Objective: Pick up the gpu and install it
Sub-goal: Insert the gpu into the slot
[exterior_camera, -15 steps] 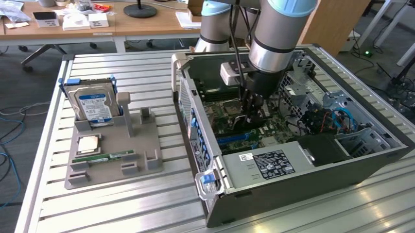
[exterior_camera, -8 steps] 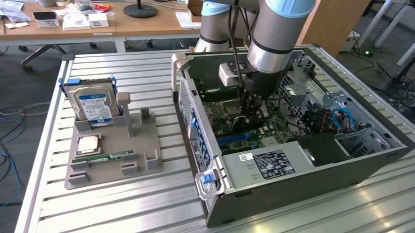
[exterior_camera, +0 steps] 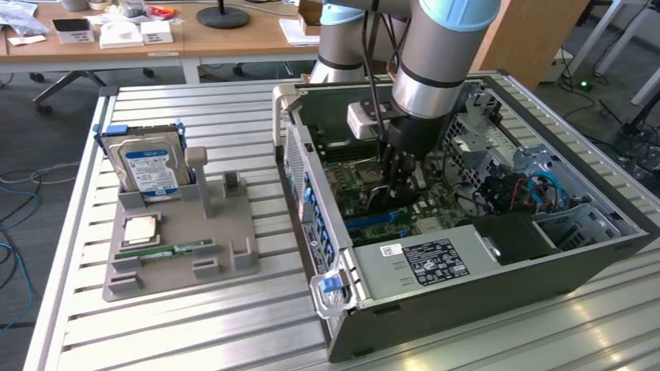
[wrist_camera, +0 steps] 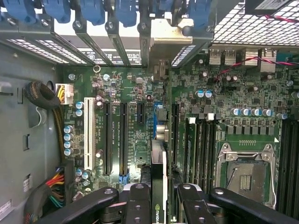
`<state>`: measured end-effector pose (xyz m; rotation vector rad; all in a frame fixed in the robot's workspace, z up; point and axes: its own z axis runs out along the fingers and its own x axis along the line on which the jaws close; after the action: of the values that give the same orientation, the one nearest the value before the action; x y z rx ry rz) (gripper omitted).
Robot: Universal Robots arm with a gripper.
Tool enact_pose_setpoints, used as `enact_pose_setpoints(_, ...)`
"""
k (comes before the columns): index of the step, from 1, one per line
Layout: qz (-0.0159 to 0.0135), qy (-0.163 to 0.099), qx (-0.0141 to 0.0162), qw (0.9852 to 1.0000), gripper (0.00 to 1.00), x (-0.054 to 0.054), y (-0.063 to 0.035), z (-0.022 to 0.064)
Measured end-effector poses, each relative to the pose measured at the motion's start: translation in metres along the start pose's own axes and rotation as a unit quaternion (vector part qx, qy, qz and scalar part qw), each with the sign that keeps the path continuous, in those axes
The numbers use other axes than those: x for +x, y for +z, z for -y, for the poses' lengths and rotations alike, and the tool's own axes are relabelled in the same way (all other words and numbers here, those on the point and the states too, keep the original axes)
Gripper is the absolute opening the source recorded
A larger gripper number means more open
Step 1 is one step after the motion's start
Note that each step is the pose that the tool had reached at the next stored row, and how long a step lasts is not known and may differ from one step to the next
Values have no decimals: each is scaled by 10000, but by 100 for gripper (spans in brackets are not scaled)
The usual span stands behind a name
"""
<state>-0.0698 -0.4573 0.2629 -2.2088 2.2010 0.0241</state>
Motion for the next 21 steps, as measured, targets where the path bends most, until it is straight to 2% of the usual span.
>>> enact_pose_setpoints(21,-1,0,0,10000,27,10,-1,-50)
